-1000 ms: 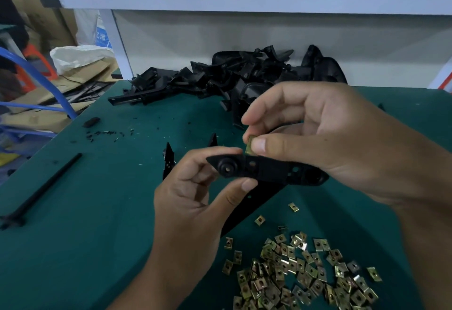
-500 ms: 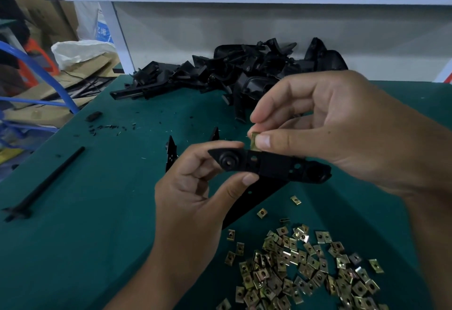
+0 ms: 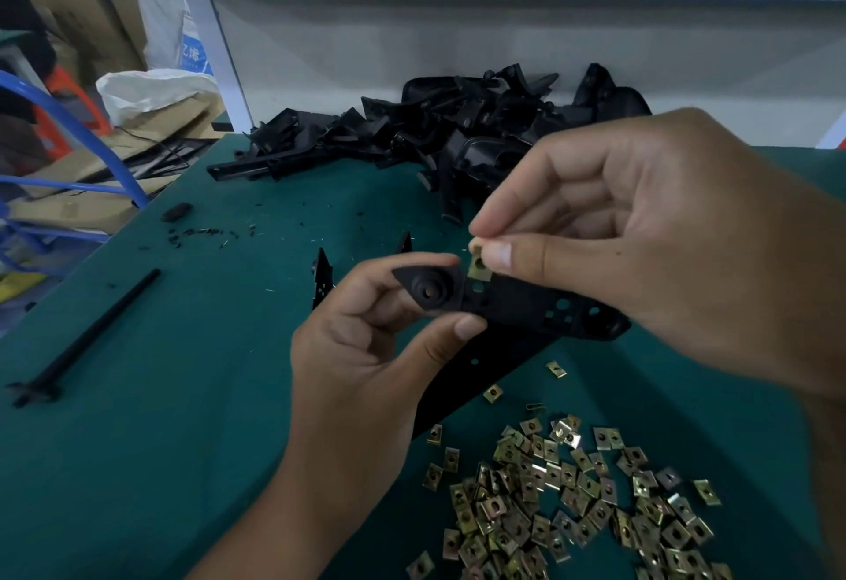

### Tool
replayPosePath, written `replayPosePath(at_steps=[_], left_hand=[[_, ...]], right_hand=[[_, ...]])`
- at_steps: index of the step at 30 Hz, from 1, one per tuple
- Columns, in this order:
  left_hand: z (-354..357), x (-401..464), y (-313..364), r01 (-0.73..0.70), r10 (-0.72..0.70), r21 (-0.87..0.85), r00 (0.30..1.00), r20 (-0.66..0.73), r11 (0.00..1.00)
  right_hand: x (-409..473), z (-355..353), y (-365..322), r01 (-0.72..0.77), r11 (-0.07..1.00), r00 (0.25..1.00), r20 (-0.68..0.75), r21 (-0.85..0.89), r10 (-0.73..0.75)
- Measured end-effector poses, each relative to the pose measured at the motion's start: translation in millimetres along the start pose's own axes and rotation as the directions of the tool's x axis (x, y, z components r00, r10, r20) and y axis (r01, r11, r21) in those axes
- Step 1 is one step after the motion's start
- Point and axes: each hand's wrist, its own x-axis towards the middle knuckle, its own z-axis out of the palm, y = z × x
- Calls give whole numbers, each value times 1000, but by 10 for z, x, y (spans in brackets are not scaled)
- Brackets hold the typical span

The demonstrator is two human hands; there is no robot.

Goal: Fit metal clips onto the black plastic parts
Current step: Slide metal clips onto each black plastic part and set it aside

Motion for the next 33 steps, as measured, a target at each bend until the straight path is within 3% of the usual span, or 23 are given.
replayPosePath(at_steps=[11,18,24,30,33], left_hand=[[-43,34,15,48,-41,-72,996,85,996],[-90,56,28,43,-36,-45,990,138,998],[-85,49,22,30,-27,-26,992,126,999],[-56,44,20,-47,46,149,999,12,988],[-33,41,23,-85,88,154,996,-13,984]], right_hand=[[29,-44,92,-28,981,998,56,192,18],[-2,-24,46,-19,994,999,31,103,16],[-40,63,-11,-33,997,999,-7,-70,32],[-3,88,-1,-94,995,995,-34,-21,94],[-3,77,4,-97,995,995,-17,-2,97]])
